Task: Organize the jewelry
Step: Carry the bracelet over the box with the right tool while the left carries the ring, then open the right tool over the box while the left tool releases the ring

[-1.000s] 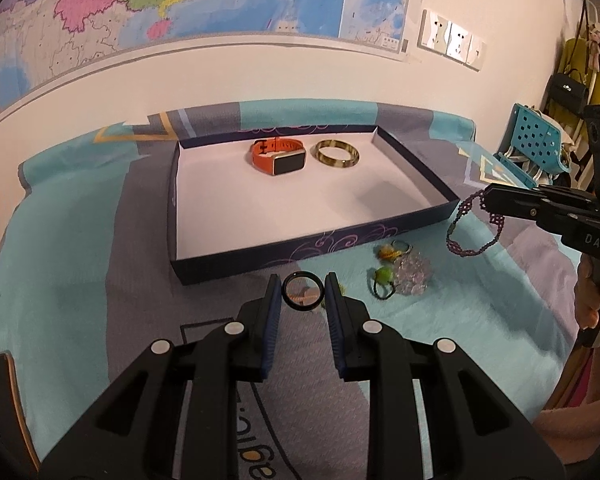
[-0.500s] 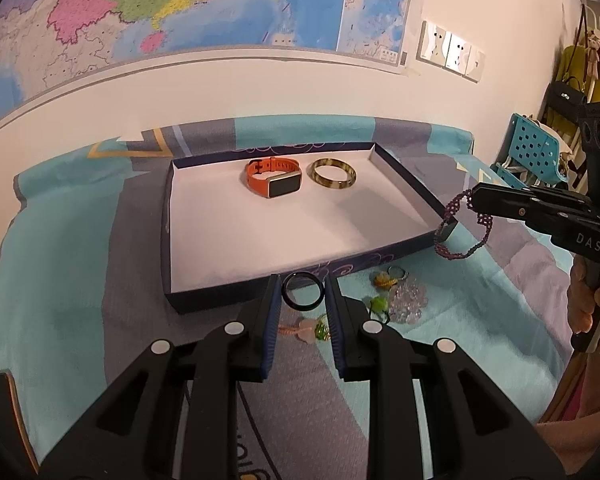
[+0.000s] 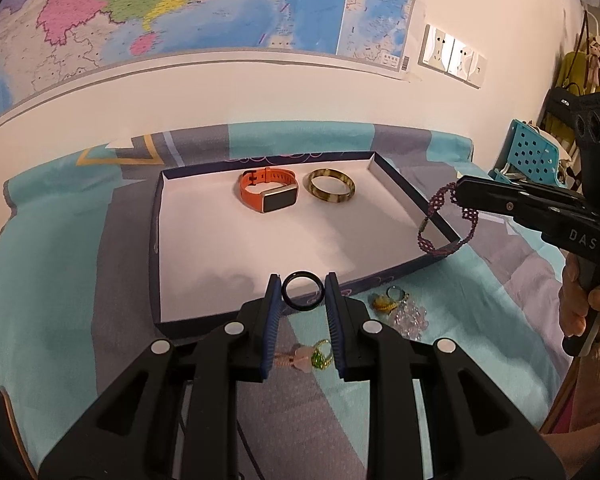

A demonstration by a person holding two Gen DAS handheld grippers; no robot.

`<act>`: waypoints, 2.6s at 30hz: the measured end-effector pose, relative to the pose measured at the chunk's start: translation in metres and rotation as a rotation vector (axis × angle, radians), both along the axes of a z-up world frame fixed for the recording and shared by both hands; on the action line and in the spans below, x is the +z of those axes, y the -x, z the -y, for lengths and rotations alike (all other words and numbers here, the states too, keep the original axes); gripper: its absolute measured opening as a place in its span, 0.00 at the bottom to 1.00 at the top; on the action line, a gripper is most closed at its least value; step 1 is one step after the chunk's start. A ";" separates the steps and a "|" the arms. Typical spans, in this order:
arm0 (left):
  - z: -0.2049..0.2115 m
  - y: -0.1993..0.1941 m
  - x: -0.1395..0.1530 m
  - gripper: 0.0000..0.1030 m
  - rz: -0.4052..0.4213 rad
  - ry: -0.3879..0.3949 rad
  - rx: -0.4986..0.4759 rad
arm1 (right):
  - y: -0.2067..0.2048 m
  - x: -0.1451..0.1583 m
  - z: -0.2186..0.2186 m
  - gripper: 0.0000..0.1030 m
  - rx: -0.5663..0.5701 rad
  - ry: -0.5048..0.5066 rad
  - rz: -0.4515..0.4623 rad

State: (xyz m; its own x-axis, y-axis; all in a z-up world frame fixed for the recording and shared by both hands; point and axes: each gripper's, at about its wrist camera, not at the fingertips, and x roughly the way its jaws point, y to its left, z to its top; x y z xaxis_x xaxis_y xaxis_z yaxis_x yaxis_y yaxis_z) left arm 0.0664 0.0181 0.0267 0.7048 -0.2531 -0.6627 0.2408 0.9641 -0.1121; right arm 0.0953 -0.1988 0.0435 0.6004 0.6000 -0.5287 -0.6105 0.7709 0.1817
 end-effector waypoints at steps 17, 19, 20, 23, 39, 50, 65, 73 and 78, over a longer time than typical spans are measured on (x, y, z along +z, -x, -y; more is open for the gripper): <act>0.006 -0.035 -0.004 0.22 -0.025 0.010 0.005 | -0.038 -0.005 -0.016 0.01 -0.027 -0.004 -0.029; 0.006 -0.039 -0.005 0.22 -0.027 0.008 0.006 | -0.042 -0.006 -0.017 0.01 -0.032 -0.004 -0.034; 0.006 -0.040 -0.005 0.22 -0.028 0.009 0.007 | -0.045 -0.007 -0.018 0.01 -0.033 -0.005 -0.038; 0.006 -0.047 -0.006 0.22 -0.032 0.008 0.007 | -0.051 -0.009 -0.020 0.01 -0.041 -0.005 -0.045; 0.010 -0.082 -0.022 0.22 -0.078 -0.026 0.026 | -0.083 -0.022 -0.033 0.01 -0.062 -0.039 -0.110; 0.016 -0.104 -0.025 0.22 -0.090 -0.063 0.037 | -0.106 -0.036 -0.040 0.01 -0.075 -0.083 -0.176; 0.023 -0.128 -0.048 0.22 -0.155 -0.095 0.037 | -0.119 -0.064 -0.030 0.03 -0.109 0.007 -0.230; 0.024 -0.130 -0.048 0.22 -0.151 -0.099 0.037 | -0.123 -0.075 -0.031 0.07 -0.143 0.078 -0.233; 0.027 -0.130 -0.048 0.27 -0.142 -0.102 0.028 | -0.120 -0.072 -0.023 0.08 -0.153 0.056 -0.231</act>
